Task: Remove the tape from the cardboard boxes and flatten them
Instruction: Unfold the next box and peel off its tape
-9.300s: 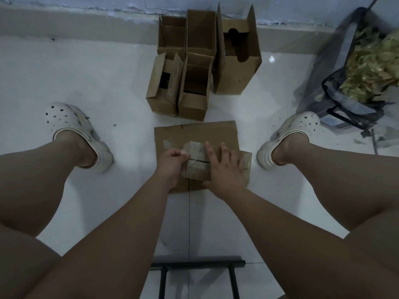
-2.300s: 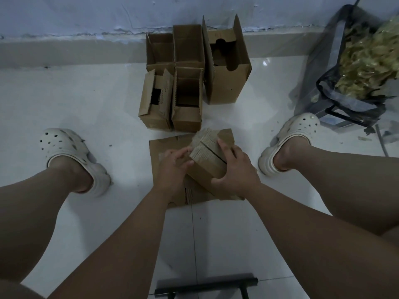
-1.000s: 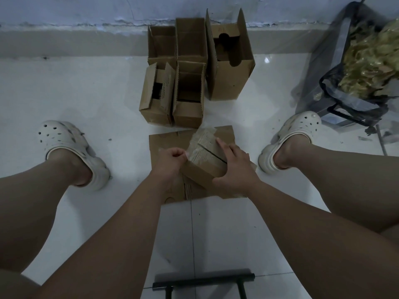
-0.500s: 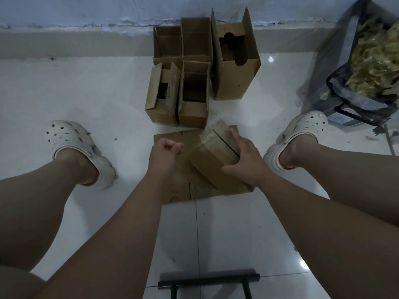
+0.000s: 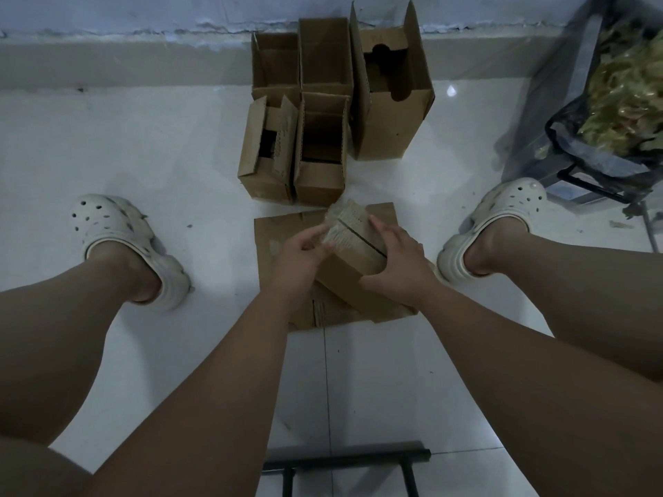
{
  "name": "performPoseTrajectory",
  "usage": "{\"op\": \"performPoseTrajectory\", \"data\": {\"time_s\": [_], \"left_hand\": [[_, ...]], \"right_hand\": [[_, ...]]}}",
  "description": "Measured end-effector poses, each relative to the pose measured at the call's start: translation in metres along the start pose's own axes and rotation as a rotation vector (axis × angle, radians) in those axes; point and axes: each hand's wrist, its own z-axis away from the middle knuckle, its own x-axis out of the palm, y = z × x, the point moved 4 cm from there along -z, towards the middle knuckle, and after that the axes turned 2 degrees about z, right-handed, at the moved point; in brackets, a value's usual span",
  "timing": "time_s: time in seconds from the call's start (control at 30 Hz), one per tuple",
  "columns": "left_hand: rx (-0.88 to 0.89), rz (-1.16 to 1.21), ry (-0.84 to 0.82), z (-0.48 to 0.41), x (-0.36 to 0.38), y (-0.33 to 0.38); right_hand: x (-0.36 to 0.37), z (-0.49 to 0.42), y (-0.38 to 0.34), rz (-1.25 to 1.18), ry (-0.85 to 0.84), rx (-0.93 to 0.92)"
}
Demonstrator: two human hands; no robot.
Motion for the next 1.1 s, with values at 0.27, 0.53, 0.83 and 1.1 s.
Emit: {"op": "performPoseTrajectory", "data": {"time_s": [0.27, 0.53, 0.83, 1.1], "left_hand": [[0.072, -0.059, 0.039, 0.001, -0.005, 0.003], [0.017, -0.087, 0.142, 0.000, -0.011, -0.004], [-0.042, -0.177, 0.047, -0.008, -0.012, -0.001], [-0.051, -0.187, -0.129, -0.010, -0.015, -0.008]], "right_hand": [[0.002, 0.001, 0.000, 0.021, -0.016, -0.021], [0.006, -0.002, -0.004, 0.032, -0.020, -0.032], [0.003, 0.002, -0.004, 0.015, -0.013, -0.031], [0.005, 0.005, -0.004, -0.002, -0.019, -0.057]]}}
